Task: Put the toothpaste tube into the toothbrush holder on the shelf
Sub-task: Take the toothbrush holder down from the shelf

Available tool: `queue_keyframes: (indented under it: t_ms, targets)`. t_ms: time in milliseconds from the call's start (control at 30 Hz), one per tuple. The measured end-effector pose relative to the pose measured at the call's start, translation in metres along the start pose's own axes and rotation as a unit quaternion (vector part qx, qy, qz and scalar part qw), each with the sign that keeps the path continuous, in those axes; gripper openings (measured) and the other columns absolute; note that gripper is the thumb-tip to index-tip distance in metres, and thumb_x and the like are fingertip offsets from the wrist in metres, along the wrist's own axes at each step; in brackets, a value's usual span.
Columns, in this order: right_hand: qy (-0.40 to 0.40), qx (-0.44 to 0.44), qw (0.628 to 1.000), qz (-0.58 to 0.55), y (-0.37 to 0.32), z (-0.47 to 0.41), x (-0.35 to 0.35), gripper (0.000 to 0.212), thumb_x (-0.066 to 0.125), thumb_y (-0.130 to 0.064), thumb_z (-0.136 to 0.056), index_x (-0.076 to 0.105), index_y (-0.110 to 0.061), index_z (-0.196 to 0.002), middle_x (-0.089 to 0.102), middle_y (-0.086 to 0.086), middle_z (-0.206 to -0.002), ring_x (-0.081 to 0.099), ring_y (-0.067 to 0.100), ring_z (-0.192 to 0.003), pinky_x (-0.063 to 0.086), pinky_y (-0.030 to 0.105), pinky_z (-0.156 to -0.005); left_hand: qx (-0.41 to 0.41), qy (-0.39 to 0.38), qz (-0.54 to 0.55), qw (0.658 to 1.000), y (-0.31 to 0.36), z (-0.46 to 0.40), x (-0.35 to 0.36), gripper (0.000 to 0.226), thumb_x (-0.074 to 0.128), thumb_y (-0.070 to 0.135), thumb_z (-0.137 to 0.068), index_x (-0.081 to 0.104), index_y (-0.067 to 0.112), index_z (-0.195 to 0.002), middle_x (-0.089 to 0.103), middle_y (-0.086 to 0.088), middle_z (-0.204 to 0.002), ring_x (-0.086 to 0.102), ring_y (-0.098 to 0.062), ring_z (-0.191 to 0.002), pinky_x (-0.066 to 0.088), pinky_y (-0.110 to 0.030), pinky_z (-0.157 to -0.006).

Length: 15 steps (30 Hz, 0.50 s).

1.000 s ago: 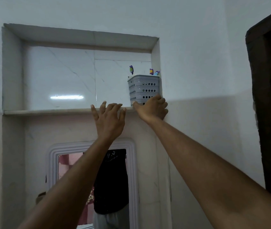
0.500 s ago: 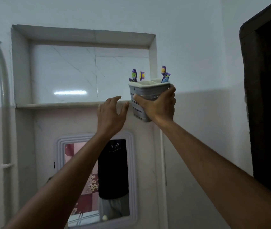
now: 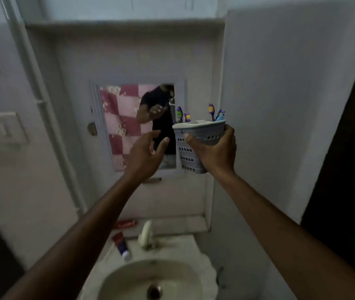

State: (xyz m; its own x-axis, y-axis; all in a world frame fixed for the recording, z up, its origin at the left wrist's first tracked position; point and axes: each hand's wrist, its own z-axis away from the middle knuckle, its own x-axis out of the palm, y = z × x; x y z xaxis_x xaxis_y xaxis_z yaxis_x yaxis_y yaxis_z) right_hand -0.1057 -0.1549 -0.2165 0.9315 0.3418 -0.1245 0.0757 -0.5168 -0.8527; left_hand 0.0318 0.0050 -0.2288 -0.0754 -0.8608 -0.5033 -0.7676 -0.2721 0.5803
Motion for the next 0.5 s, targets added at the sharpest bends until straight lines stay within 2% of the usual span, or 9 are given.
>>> queue_keyframes:
  t_ms: [67, 133, 167, 267, 367, 433, 500]
  targets:
    - [-0.036, 0.033, 0.999, 0.016, 0.028, 0.027, 0.006, 0.118, 0.091, -0.077, -0.051, 0.046, -0.021, -0.145, 0.062, 0.002, -0.141, 0.063, 0.027, -0.129, 0.057, 0.041, -0.097, -0.034, -0.016, 0.006, 0.999, -0.024, 0.036, 0.011, 0.06, 0.058, 0.06, -0.104, 0.063, 0.016, -0.145, 0.065, -0.004, -0.145, 0.061, -0.015, -0.129, 0.052, -0.03, -0.103]
    - [-0.069, 0.07, 0.995, 0.034, 0.056, 0.054, 0.013, 0.114, 0.095, -0.072, -0.051, 0.046, -0.022, -0.141, 0.063, -0.004, -0.134, 0.066, 0.024, -0.123, 0.057, 0.037, -0.092, -0.07, -0.036, 0.01, 0.997, -0.046, 0.07, 0.019, 0.055, 0.062, 0.056, -0.103, 0.065, 0.016, -0.141, 0.067, 0.001, -0.139, 0.061, -0.008, -0.121, 0.049, -0.013, -0.095]
    - [-0.085, 0.085, 0.992, 0.044, 0.069, 0.067, 0.018, 0.111, 0.097, -0.07, -0.051, 0.046, -0.023, -0.138, 0.063, -0.007, -0.13, 0.067, 0.023, -0.12, 0.058, 0.038, -0.091, -0.084, -0.049, 0.014, 0.995, -0.061, 0.085, 0.025, 0.052, 0.063, 0.054, -0.103, 0.066, 0.016, -0.139, 0.069, 0.002, -0.136, 0.062, -0.007, -0.118, 0.049, -0.013, -0.093]
    - [-0.126, 0.138, 0.977, 0.103, 0.11, 0.107, 0.039, 0.111, 0.095, -0.073, -0.051, 0.044, -0.027, -0.137, 0.06, -0.004, -0.128, 0.063, 0.026, -0.123, 0.056, 0.044, -0.1, -0.133, -0.092, 0.022, 0.986, -0.107, 0.128, 0.041, 0.047, 0.067, 0.049, -0.103, 0.069, 0.016, -0.135, 0.072, 0.001, -0.131, 0.066, -0.011, -0.117, 0.052, -0.03, -0.095]
    - [-0.138, 0.192, 0.961, 0.144, 0.147, 0.138, 0.062, 0.117, 0.089, -0.082, -0.043, 0.044, -0.029, -0.136, 0.063, 0.003, -0.135, 0.065, 0.03, -0.123, 0.057, 0.047, -0.102, -0.191, -0.106, 0.033, 0.975, -0.157, 0.162, 0.05, 0.042, 0.069, 0.044, -0.102, 0.071, 0.015, -0.132, 0.073, 0.0, -0.127, 0.069, -0.014, -0.111, 0.054, -0.031, -0.093]
    - [-0.146, 0.219, 0.952, 0.158, 0.167, 0.153, 0.078, 0.116, 0.09, -0.082, -0.045, 0.045, -0.024, -0.135, 0.067, 0.003, -0.135, 0.068, 0.029, -0.121, 0.06, 0.045, -0.096, -0.23, -0.1, 0.034, 0.967, -0.19, 0.177, 0.054, 0.036, 0.069, 0.04, -0.103, 0.073, 0.014, -0.126, 0.074, -0.001, -0.12, 0.07, -0.015, -0.105, 0.054, -0.023, -0.087]
    - [-0.151, 0.254, 0.939, 0.176, 0.188, 0.169, 0.096, 0.113, 0.094, -0.076, -0.05, 0.045, -0.019, -0.134, 0.068, 0.004, -0.135, 0.069, 0.03, -0.122, 0.057, 0.039, -0.092, -0.28, -0.086, 0.027, 0.956, -0.222, 0.19, 0.055, 0.029, 0.068, 0.034, -0.104, 0.075, 0.011, -0.121, 0.075, -0.001, -0.114, 0.069, -0.016, -0.099, 0.046, -0.01, -0.076]
